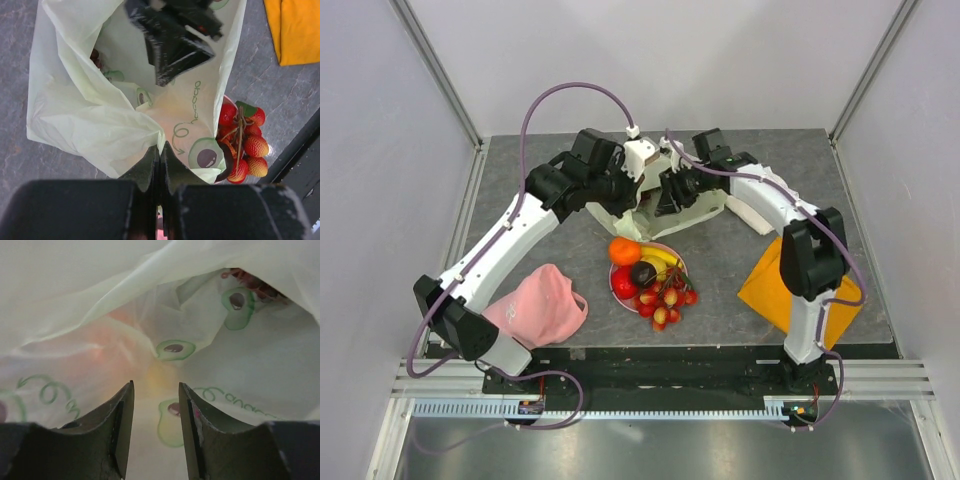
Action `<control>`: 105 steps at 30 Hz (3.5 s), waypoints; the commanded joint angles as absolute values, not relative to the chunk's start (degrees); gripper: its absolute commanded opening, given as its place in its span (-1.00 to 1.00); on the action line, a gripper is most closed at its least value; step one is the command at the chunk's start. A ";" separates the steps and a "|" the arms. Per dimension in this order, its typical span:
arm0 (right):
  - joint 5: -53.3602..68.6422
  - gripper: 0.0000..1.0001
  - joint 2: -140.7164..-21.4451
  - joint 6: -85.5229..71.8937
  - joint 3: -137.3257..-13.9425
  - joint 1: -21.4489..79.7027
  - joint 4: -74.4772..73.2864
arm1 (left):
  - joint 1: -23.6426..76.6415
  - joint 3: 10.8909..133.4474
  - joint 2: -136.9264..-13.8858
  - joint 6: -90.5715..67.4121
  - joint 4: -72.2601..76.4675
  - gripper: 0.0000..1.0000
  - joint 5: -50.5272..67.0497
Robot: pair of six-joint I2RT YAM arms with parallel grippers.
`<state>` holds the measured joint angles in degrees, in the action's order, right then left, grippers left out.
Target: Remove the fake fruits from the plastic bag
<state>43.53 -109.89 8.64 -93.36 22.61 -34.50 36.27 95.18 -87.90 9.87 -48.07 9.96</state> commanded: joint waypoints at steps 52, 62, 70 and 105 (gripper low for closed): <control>21.97 0.56 -139.38 -21.96 -121.80 27.16 -26.19 | 33.93 81.48 -78.14 8.44 -34.98 -0.97 9.66; 17.84 -0.09 -144.14 -15.48 -125.77 28.91 -27.77 | 34.01 80.77 -78.22 7.21 -34.81 -0.97 10.46; 21.78 -0.83 -134.58 -9.06 -121.48 27.07 -31.55 | 33.23 78.93 -79.28 6.77 -31.74 -0.97 6.95; 56.59 -0.93 -98.45 -7.82 -115.41 17.49 -23.91 | 24.43 102.21 -102.75 7.29 -25.31 -0.41 8.43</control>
<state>52.77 -104.12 -6.26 -116.62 17.28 -29.12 24.45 99.04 -102.30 8.95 -25.63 6.24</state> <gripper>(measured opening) 0.094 0.114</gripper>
